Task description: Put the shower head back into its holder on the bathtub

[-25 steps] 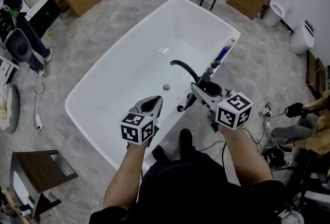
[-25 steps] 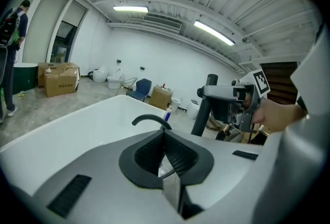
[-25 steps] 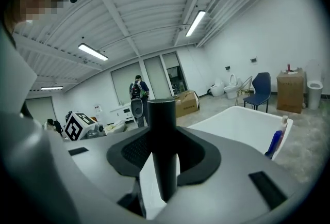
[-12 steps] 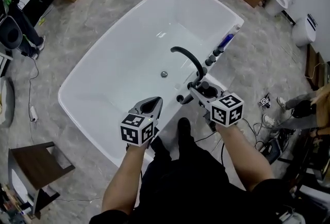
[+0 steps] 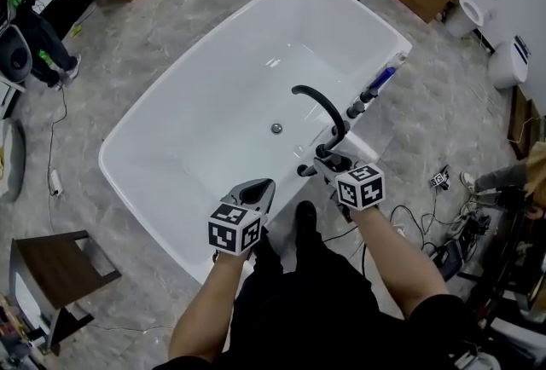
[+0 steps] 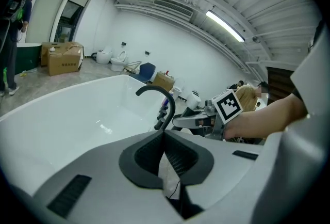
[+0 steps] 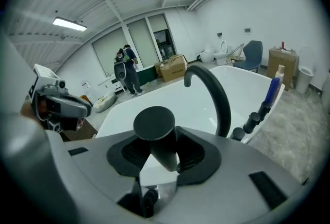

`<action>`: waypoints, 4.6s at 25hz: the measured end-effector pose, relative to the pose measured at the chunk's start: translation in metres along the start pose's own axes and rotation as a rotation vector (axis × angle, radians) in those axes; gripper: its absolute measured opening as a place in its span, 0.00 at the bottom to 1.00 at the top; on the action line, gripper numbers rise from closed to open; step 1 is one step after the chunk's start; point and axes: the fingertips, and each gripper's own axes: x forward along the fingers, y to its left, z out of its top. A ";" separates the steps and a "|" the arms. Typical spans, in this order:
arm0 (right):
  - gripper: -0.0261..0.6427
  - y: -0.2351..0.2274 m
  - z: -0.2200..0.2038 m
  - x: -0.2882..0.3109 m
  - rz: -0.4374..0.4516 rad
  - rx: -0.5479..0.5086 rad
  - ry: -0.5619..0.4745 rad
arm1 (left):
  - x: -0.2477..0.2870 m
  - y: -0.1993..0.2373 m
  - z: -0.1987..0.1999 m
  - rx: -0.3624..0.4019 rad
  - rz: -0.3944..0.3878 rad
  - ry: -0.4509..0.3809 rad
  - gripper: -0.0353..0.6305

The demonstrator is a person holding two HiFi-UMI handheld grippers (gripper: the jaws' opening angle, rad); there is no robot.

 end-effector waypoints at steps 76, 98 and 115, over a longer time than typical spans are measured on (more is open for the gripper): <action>0.34 -0.006 -0.060 -0.015 -0.135 0.185 0.033 | -0.038 0.010 -0.053 -0.010 -0.097 0.058 0.08; 0.16 -0.041 -0.026 -0.192 -0.102 0.255 -0.316 | -0.014 -0.060 0.020 0.199 -0.099 0.001 0.08; 0.06 -0.032 0.111 -0.372 -0.139 -0.139 -0.746 | -0.032 -0.172 0.197 0.518 0.052 -0.399 0.08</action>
